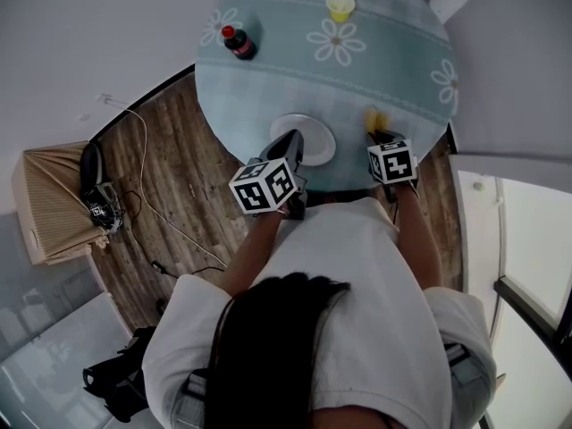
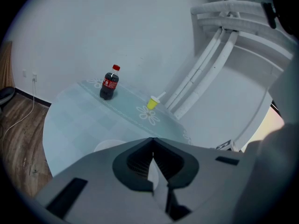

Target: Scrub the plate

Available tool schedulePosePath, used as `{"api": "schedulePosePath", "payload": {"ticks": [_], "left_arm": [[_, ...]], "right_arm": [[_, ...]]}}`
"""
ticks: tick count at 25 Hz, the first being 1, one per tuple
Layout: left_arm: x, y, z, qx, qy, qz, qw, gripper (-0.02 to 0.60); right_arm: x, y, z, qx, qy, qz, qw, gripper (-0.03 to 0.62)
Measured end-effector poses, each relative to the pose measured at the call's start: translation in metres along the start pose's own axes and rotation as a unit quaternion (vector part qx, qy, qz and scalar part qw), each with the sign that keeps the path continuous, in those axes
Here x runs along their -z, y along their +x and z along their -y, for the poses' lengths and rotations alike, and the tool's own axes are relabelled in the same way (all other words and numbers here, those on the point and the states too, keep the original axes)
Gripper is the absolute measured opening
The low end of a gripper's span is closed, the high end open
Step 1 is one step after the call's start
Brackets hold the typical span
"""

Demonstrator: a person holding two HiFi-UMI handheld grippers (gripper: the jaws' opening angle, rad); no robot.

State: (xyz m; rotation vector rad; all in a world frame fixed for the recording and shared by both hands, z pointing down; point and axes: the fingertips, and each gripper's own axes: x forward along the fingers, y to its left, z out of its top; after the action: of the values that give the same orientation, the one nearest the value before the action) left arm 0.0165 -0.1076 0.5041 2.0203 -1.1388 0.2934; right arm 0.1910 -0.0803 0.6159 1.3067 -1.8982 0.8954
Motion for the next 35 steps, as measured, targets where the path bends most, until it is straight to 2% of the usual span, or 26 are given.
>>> {"api": "schedulePosePath", "payload": {"ticks": [5, 10, 12, 15, 25, 29, 32, 35], "left_arm": [[0.003, -0.001, -0.003, 0.0, -0.003, -0.003, 1.0, 0.009], [0.006, -0.002, -0.01, -0.009, -0.009, -0.007, 0.9999, 0.009], [0.007, -0.004, -0.012, -0.012, -0.008, -0.007, 0.9999, 0.009], [0.008, -0.005, -0.019, -0.016, -0.013, -0.008, 0.9997, 0.009], [0.007, -0.008, -0.025, -0.018, -0.018, -0.005, 0.9996, 0.009], [0.006, -0.01, -0.028, -0.017, -0.015, -0.006, 0.9997, 0.009], [0.005, -0.012, -0.029, -0.016, -0.016, -0.004, 0.9997, 0.009], [0.003, -0.014, -0.03, -0.014, -0.016, 0.0, 0.9998, 0.009]], "right_arm": [[0.002, 0.001, -0.001, -0.009, 0.015, 0.002, 1.0, 0.061], [-0.007, -0.007, 0.0, -0.014, 0.062, 0.018, 0.998, 0.064], [-0.007, -0.009, -0.002, -0.02, 0.064, 0.019, 0.998, 0.069], [-0.009, -0.01, -0.008, -0.028, 0.065, 0.018, 0.997, 0.124], [-0.017, -0.018, -0.017, -0.051, 0.077, 0.041, 0.995, 0.177], [-0.024, -0.028, -0.03, -0.061, 0.041, 0.049, 0.996, 0.196], [-0.034, -0.038, -0.033, -0.053, 0.024, 0.07, 0.996, 0.201], [-0.046, -0.05, -0.028, -0.033, 0.047, 0.108, 0.992, 0.206]]}}
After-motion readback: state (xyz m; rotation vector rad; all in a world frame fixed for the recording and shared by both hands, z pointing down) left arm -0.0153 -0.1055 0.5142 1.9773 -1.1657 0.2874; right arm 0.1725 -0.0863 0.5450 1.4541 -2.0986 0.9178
